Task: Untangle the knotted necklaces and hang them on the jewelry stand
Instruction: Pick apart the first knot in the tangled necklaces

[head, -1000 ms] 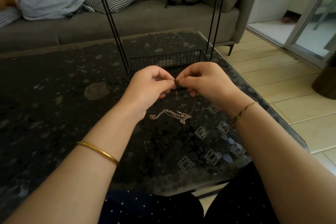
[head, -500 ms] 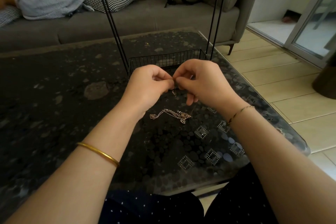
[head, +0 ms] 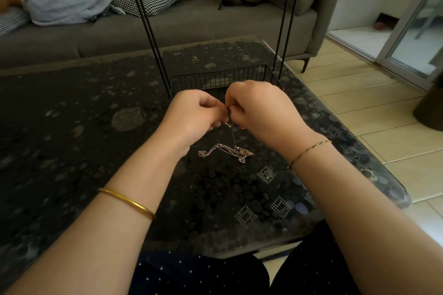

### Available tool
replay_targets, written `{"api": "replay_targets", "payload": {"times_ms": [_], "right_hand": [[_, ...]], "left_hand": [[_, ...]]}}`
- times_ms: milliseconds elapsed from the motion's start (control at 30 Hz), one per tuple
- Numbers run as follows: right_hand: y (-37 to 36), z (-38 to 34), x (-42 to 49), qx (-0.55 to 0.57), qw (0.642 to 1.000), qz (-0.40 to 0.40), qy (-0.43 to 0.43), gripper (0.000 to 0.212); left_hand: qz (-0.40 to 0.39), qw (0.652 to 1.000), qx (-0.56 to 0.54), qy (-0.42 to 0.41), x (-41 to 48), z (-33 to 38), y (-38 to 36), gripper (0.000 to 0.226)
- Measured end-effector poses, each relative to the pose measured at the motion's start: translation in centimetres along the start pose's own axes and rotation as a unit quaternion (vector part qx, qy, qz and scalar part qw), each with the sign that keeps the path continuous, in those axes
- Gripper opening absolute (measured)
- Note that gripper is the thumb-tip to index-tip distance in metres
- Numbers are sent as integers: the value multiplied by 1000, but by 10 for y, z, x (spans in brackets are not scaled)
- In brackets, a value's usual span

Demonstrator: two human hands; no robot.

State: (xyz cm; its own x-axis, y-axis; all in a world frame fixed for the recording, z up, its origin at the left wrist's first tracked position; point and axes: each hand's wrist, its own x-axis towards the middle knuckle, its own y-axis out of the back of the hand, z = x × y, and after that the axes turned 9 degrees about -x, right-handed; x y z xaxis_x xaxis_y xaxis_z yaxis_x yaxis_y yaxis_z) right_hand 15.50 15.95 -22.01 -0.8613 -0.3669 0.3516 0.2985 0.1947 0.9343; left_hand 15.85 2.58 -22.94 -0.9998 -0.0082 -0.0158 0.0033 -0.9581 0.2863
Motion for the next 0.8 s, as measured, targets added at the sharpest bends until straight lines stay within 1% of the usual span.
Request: {"api": "replay_targets", "payload": {"times_ms": [133, 233, 300, 367, 433, 467, 567, 600, 667, 700, 800], "right_hand": [[0, 0, -1, 0, 1000, 8, -7, 20], [-5, 3, -3, 64, 996, 63, -14, 13], [-8, 6, -5, 133, 988, 70, -28, 8], [-9, 9, -6, 232, 970, 47, -61, 3], [-9, 12, -7, 308, 945, 32, -100, 11], [-9, 14, -7, 348, 929, 26, -124, 14], [-12, 15, -5, 491, 850, -3, -193, 16], [-13, 15, -5, 515, 832, -13, -204, 17], [-13, 15, -5, 531, 821, -31, -207, 18], [-13, 14, -5, 535, 819, -38, -204, 18], [-12, 13, -5, 537, 818, -50, -200, 18]], "left_hand": [[2, 1000, 8, -12, 1, 0, 0, 11], [-2, 1000, -19, 2, 2, 1, -1, 12], [-6, 998, -58, 31, 3, 1, -3, 13], [-14, 988, -133, 71, 3, 2, -3, 15], [-32, 975, -197, 98, 3, 5, -4, 17], [-41, 972, -207, 99, 2, 6, -4, 17], [-46, 984, -159, 66, 3, 5, -6, 16], [-40, 989, -132, 53, 3, 4, -8, 15], [-32, 994, -99, 43, 3, 3, -9, 13], [-32, 993, -102, 47, 3, 3, -10, 13], [-39, 981, -173, 79, 3, 5, -8, 16]]}}
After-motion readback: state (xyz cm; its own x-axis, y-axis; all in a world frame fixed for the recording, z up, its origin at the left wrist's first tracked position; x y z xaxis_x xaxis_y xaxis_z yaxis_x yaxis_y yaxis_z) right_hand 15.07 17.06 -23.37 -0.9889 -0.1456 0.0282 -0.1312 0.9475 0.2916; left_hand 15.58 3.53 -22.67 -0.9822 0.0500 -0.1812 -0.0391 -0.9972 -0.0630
